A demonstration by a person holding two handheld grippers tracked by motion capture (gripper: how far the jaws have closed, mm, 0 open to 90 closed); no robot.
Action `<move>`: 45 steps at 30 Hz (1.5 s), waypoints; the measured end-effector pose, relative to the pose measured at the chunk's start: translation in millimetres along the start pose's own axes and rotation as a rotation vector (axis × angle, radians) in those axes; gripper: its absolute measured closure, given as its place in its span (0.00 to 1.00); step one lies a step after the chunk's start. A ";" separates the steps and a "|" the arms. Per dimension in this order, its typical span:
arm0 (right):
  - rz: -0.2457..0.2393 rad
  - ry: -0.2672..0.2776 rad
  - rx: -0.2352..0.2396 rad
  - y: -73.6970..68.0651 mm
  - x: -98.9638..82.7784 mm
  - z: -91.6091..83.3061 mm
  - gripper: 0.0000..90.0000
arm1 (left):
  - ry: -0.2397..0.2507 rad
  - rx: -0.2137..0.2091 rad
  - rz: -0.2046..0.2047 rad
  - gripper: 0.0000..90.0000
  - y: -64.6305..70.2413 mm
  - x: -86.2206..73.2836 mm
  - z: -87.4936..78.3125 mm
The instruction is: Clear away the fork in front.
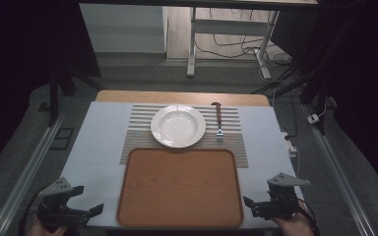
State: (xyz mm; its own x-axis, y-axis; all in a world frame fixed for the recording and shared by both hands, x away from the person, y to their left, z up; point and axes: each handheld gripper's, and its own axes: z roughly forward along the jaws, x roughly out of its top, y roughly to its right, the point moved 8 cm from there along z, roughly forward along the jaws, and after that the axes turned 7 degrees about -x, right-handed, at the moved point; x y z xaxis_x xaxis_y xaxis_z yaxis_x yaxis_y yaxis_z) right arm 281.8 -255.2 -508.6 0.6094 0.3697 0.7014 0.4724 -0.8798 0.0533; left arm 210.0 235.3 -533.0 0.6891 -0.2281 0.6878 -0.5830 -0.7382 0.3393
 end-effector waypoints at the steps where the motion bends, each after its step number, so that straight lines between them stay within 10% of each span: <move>1: -0.001 0.003 0.008 -0.8 0.5 0.3 0.00 | 0.000 0.000 -0.001 0.00 -0.1 0.0 0.0; 45: -0.089 -0.019 0.168 -35.5 21.9 33.3 0.00 | 0.007 -0.017 -0.007 0.00 -0.5 0.2 -0.3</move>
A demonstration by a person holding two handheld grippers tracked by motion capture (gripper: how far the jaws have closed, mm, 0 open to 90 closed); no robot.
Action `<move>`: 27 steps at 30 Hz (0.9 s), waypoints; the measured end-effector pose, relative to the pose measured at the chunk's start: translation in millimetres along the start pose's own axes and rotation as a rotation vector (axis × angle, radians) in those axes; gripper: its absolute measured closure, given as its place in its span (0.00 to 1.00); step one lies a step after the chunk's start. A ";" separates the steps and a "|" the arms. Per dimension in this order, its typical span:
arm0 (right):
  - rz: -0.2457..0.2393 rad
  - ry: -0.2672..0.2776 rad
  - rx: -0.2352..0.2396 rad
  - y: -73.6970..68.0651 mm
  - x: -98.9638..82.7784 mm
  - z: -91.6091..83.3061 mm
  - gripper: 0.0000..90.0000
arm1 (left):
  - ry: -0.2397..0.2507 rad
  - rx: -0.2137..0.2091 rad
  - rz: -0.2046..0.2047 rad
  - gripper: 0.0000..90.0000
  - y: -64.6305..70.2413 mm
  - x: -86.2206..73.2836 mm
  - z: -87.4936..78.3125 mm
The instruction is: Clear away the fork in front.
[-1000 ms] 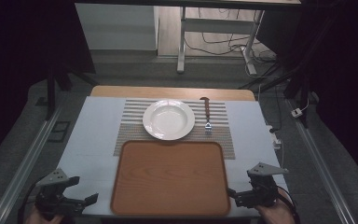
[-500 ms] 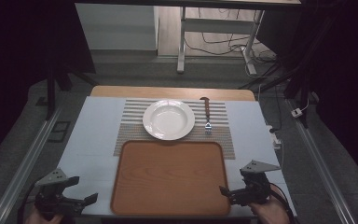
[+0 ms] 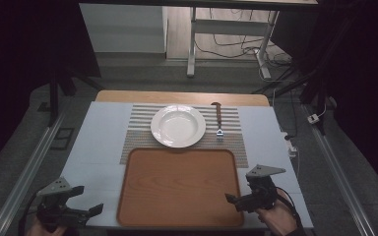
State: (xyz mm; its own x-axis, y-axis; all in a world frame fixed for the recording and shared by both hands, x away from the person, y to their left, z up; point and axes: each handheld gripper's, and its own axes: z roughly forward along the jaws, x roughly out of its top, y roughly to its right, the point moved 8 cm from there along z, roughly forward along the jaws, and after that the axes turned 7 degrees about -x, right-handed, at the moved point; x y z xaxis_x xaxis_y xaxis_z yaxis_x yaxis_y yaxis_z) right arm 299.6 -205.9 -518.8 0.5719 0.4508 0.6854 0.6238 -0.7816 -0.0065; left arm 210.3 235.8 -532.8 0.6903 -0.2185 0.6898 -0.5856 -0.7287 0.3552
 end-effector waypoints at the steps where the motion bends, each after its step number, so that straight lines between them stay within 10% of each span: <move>1: 0.001 -0.004 0.003 0.0 0.9 1.1 0.00 | 0.000 0.000 0.000 0.00 0.0 0.0 0.0; 27: -0.146 -0.123 -0.067 3.1 20.7 49.2 0.00 | -0.003 -0.007 -0.006 0.00 -0.1 -0.2 0.3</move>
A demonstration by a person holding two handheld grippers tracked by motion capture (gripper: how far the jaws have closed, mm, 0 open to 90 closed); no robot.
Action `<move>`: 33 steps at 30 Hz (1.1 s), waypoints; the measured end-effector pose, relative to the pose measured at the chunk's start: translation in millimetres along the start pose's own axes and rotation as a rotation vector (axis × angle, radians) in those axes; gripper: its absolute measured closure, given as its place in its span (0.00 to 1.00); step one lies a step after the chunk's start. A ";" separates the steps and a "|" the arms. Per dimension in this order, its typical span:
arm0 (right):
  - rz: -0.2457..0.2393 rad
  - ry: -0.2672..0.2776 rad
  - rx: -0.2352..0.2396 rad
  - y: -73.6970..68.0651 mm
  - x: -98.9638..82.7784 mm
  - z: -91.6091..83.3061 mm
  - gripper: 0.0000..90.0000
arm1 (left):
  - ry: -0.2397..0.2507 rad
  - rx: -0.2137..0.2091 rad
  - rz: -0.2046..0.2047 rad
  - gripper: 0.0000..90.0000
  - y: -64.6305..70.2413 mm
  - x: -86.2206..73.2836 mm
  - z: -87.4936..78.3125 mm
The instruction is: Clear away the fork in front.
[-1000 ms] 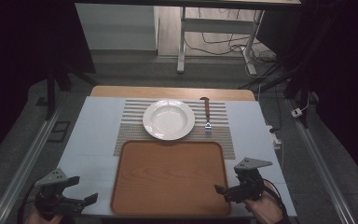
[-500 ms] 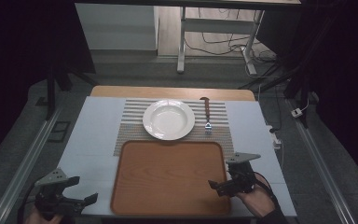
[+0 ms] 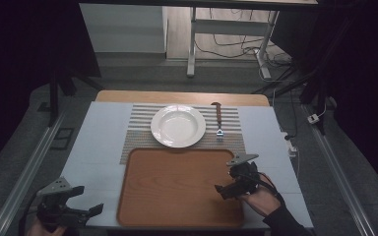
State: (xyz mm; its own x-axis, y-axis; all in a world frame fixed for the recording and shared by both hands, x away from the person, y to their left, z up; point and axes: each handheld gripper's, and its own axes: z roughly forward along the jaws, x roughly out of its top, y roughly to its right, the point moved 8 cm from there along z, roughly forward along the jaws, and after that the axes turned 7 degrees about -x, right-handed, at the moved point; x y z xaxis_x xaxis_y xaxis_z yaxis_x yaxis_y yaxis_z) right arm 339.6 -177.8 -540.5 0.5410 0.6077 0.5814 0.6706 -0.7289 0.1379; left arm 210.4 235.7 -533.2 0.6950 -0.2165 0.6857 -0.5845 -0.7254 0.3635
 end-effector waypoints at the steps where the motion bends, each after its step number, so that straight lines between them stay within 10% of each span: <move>1: -0.013 -0.003 -0.012 1.7 1.0 2.4 0.00 | -0.001 -0.001 -0.001 0.00 0.0 0.0 0.1; 23: -0.318 -0.056 -0.260 33.2 37.8 37.8 0.00 | -0.008 -0.005 0.000 0.00 0.1 -0.2 0.9; 33: -0.375 -0.080 -0.332 51.8 61.4 51.0 0.00 | -0.010 -0.006 0.002 0.00 -0.1 -0.3 1.1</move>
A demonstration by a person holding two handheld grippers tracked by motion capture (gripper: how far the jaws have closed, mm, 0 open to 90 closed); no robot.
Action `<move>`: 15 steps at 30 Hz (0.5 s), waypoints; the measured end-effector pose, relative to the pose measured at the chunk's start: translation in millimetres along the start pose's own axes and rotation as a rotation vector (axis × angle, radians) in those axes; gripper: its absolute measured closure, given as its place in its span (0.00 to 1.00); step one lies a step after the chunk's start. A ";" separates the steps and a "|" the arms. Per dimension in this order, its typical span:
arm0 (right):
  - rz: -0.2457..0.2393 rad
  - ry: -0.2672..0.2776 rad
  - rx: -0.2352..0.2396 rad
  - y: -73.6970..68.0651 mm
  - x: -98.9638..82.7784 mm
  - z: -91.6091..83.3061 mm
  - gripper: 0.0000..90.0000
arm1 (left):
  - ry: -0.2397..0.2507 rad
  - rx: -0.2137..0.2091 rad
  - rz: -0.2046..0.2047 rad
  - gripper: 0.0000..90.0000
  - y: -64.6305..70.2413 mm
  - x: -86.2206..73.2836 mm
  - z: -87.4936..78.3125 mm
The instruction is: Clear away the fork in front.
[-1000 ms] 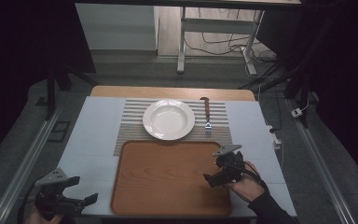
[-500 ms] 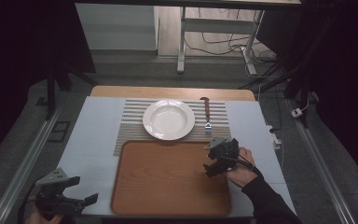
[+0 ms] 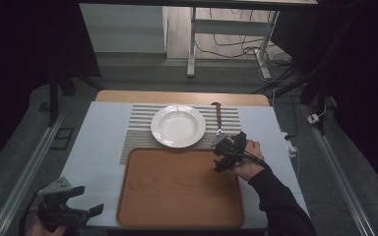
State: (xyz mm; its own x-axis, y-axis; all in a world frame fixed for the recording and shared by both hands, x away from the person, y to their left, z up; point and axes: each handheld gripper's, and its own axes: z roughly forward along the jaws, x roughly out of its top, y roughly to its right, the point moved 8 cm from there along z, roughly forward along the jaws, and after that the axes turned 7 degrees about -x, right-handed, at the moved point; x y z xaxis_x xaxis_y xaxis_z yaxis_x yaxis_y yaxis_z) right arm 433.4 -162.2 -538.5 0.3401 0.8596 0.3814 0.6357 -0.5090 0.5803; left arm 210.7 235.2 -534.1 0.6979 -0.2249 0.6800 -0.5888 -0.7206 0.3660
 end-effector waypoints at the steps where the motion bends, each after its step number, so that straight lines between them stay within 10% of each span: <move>1: -0.003 -0.001 -0.003 2.5 1.5 1.8 0.00 | 0.000 -0.001 0.000 0.00 0.0 0.0 0.0; 15: -0.101 -0.035 -0.109 38.6 15.3 29.2 0.01 | -0.006 -0.005 0.000 0.00 0.2 -0.1 0.8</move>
State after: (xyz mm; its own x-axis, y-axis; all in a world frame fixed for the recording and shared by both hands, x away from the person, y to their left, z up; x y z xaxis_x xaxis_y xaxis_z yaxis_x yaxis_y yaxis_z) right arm 483.3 -167.3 -531.3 0.3035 0.9066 0.2932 0.5895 -0.4204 0.6898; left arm 210.9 234.5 -534.7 0.7005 -0.2289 0.6760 -0.5907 -0.7176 0.3691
